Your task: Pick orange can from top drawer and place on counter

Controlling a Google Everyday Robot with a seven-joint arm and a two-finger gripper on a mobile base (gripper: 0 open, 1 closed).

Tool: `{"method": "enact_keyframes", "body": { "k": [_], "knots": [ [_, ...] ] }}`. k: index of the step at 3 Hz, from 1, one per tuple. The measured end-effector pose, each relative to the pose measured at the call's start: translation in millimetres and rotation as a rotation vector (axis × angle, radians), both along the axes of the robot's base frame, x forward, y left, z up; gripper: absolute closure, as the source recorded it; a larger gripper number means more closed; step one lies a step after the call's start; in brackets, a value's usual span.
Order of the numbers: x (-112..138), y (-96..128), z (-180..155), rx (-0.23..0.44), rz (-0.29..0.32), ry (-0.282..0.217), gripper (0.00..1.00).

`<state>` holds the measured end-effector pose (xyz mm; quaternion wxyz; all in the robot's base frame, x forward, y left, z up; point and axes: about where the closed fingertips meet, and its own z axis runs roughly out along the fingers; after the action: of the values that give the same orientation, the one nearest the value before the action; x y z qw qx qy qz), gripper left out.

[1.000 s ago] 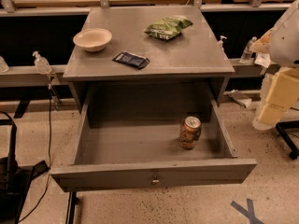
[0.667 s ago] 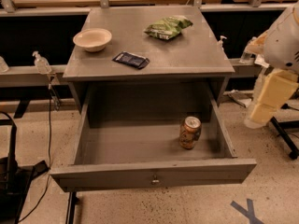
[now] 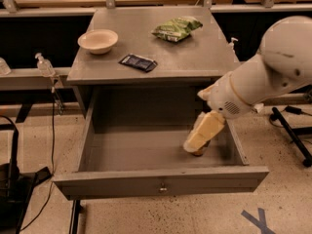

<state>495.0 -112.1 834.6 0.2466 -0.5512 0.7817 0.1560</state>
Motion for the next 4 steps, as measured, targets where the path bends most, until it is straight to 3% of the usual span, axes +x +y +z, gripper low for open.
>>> {"method": "enact_keyframes", "body": {
  "k": [1,2,3,4],
  "knots": [
    [28,33,-57,0.124,-0.056,0.023,0.00],
    [51,35,-57,0.151,-0.102,-0.042,0.00],
    [50,36,-59,0.141,-0.098,-0.049,0.00],
    [59,17,-75,0.151,-0.104,-0.099,0.00]
  ]
}}
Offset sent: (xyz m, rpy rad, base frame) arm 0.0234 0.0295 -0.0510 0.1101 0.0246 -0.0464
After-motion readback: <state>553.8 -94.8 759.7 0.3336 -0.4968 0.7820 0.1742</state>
